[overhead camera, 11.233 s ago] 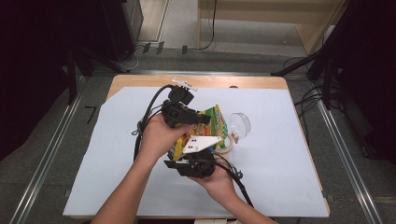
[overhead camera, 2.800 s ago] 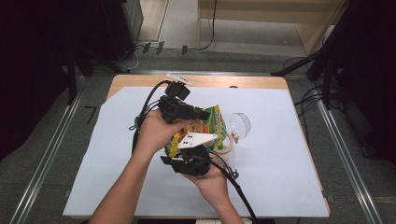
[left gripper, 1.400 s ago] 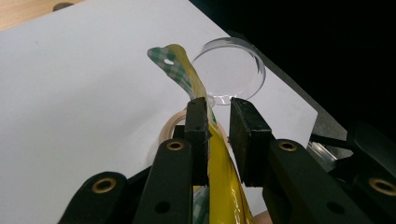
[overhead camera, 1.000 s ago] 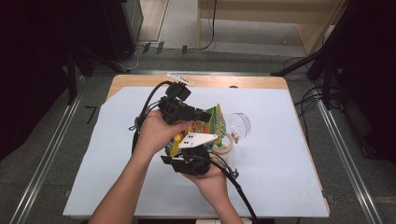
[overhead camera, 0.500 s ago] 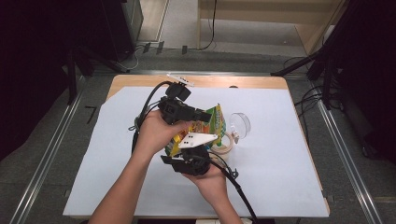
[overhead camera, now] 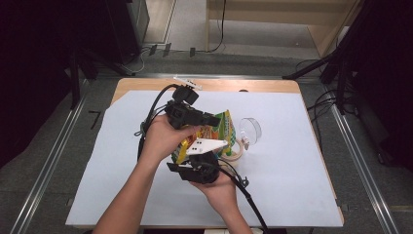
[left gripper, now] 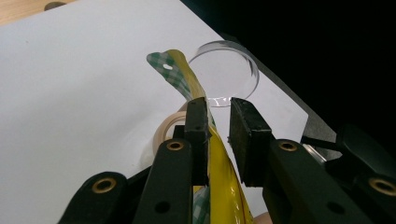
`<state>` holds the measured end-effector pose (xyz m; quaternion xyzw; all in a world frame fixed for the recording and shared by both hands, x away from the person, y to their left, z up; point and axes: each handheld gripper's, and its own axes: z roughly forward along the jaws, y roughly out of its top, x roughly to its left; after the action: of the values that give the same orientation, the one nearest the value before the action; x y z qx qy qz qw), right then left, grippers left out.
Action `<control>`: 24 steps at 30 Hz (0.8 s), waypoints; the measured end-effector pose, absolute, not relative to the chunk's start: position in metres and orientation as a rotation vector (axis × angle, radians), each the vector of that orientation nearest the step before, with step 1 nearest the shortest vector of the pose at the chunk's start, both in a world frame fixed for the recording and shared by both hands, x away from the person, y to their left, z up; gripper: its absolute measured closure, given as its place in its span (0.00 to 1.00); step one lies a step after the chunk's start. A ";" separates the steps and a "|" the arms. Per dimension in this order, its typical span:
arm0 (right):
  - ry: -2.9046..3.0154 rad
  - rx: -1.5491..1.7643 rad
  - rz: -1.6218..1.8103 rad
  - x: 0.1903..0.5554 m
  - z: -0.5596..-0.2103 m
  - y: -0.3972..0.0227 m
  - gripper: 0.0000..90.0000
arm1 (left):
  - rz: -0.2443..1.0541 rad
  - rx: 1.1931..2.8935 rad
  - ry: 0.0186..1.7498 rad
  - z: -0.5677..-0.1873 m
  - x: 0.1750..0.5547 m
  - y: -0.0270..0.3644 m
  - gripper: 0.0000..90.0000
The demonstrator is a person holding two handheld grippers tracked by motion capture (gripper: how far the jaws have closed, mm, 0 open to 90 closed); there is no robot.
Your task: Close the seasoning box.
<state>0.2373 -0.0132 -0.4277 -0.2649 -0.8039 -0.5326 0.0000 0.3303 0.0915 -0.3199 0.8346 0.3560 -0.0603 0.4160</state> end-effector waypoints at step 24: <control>-2.529 -0.826 -1.669 0.237 -0.427 -0.012 0.81 | -0.149 2.094 0.898 -0.320 0.331 0.093 0.87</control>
<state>0.2373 -0.0125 -0.4269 -0.2629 -0.8053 -0.5314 0.0004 0.3311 0.0927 -0.3202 0.8339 0.3575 -0.0593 0.4162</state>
